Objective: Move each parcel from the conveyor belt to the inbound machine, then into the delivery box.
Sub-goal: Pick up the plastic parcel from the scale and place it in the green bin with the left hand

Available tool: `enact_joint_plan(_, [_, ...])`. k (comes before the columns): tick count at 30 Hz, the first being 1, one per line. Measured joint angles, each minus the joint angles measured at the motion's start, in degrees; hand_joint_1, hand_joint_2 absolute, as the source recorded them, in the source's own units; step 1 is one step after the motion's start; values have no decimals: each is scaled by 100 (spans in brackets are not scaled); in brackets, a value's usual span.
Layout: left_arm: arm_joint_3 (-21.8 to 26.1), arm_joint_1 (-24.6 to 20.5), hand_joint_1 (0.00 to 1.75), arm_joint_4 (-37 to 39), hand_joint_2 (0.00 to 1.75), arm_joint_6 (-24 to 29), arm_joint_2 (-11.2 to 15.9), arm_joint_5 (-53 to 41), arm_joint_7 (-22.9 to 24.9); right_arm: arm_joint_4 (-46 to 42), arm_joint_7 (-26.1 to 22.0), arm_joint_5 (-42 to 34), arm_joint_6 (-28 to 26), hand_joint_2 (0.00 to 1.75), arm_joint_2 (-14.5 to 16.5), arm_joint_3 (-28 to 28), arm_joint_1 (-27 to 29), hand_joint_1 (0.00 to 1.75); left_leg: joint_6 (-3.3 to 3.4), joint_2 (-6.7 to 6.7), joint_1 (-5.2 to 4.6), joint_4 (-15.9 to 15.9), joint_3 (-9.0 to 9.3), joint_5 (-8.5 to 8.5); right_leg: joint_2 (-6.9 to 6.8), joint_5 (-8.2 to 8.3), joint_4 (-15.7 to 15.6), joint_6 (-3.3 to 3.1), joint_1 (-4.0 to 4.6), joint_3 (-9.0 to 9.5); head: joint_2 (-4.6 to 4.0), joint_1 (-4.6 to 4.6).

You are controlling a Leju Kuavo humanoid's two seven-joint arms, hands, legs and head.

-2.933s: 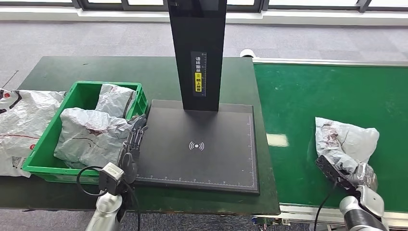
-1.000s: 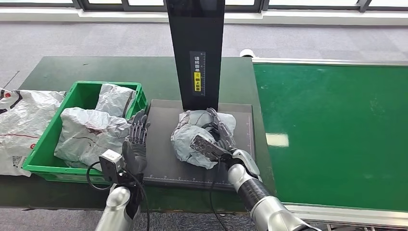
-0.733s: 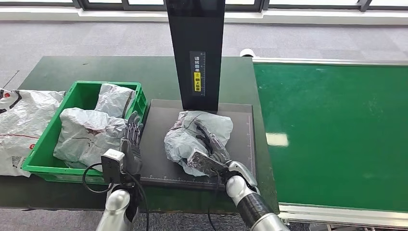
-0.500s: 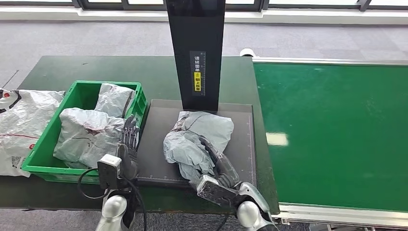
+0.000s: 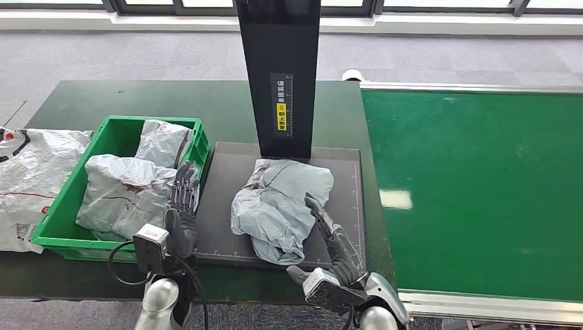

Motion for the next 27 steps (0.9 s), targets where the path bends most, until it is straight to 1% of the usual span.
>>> enact_joint_plan(2, [0, -5, 0, -5, 0, -31, 1, -10, 3, -83, 7, 13, 3, 175, -8, -10, 38, 0, 0, 1, 0, 0, 0, 0, 0, 0, 0, 0, 0, -1, 0, 0])
enact_joint_plan(4, [-19, -42, 0, 27, 0, -236, 10, -81, 42, -196, 14, 51, 24, 175, -9, -62, 107, 0, 0, -1, 0, 0, 0, 0, -3, -1, -1, 1, -1, -1, 0, 0])
enact_joint_plan(6, [-88, -151, 0, 166, 87, -451, 30, -381, 89, -388, -23, 75, 101, 175, -3, -149, 217, 0, 1, -5, -1, 1, 0, 0, -7, -1, -2, 1, -1, 0, 0, 0])
enact_joint_plan(8, [-192, -305, 0, 398, 175, -351, 43, -951, 114, -648, -179, -15, 281, 175, 10, -206, 354, 0, 1, -5, -1, 1, -1, 0, -8, 0, -2, 1, -2, 1, 0, 0])
enact_joint_plan(12, [-489, -613, 0, 977, 175, 351, 42, -2097, 187, -1236, -599, -449, 722, 175, 22, -213, 671, 0, 1, -3, -1, 1, 0, 0, -7, 1, -2, 1, -2, 1, 0, 0])
enact_joint_plan(15, [-742, -874, 0, 1576, 175, 871, 38, -2745, 304, -1700, -684, -1281, 885, 175, -85, -21, 801, 0, 1, -2, -2, 1, 0, 0, -5, 1, -2, 1, -3, 2, 0, 0])
enact_joint_plan(17, [-932, -1048, 0, 1996, 175, 1267, 32, -3328, 526, -2008, -704, -1984, 997, 175, -251, 224, 807, 0, 1, 0, -2, 1, 1, 0, -3, 3, -2, 3, -3, 2, 0, 0])
enact_joint_plan(19, [-1153, -1208, 3, 2420, 175, 1574, 28, -4001, 866, -2261, -714, -2492, 1150, 175, -417, 437, 785, 0, 1, 1, -2, 1, 2, 0, -2, 3, -2, 4, -4, 5, 0, 0])
enact_joint_plan(21, [-1380, -1339, 7, 2824, 175, 1784, 28, -4579, 1224, -2419, -715, -2723, 1297, 175, -534, 557, 738, 0, 2, 0, -3, 1, 4, 0, -2, 4, -2, 5, -4, 9, 0, 0])
enact_joint_plan(23, [-1581, -1444, 7, 3169, 175, 1969, 27, -4920, 1464, -2505, -714, -2785, 1375, 175, -612, 612, 682, 0, 2, 0, -3, 1, 8, 0, -3, 4, -2, 5, -4, 14, 0, 0])
enact_joint_plan(27, [-1801, -1592, 175, 3596, 175, 2116, 26, -5053, 1574, -2600, -712, -2802, 1415, 175, -703, 666, 621, 0, 3, -5, -3, 1, 18, 1, -8, 3, -3, 6, -3, 28, 0, 0])
